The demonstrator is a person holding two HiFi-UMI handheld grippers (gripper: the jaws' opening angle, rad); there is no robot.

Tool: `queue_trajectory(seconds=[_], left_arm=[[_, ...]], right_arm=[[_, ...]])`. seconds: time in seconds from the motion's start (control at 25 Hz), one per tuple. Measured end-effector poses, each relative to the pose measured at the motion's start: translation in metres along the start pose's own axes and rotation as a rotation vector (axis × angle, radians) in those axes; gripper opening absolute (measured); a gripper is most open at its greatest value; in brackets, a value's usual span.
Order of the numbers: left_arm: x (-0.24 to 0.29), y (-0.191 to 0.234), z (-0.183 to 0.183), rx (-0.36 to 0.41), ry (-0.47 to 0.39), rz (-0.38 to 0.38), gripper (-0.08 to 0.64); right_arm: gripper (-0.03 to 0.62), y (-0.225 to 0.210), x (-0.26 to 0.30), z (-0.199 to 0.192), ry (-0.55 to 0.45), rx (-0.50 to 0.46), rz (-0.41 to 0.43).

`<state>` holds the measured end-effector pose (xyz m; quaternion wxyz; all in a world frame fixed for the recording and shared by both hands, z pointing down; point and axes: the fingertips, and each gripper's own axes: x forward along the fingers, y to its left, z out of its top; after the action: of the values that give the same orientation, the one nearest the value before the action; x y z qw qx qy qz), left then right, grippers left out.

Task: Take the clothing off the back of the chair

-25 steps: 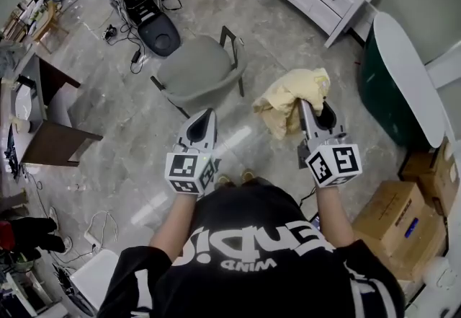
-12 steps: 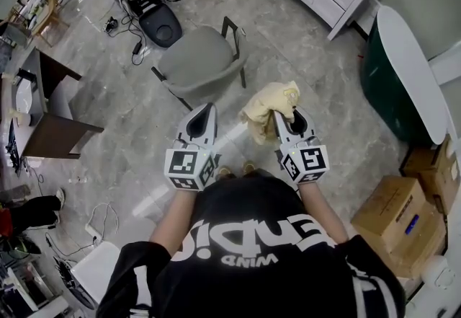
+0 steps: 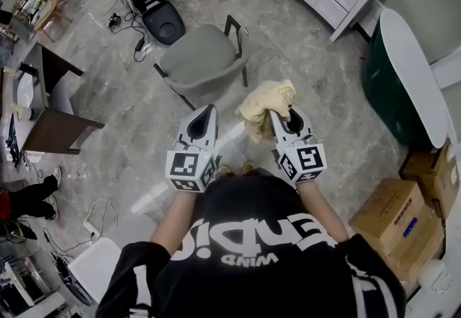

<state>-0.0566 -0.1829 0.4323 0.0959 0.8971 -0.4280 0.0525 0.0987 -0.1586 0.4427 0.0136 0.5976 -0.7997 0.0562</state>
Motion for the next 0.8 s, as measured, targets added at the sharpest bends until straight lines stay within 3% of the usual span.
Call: queue_trajectory(seconds=[0.8], left_arm=[[0.000,-0.006,-0.001,0.009,0.007,0.021,0.014]], right_arm=[[0.115,-0.009,0.001,-0.004,0.020,0.010,0.002]])
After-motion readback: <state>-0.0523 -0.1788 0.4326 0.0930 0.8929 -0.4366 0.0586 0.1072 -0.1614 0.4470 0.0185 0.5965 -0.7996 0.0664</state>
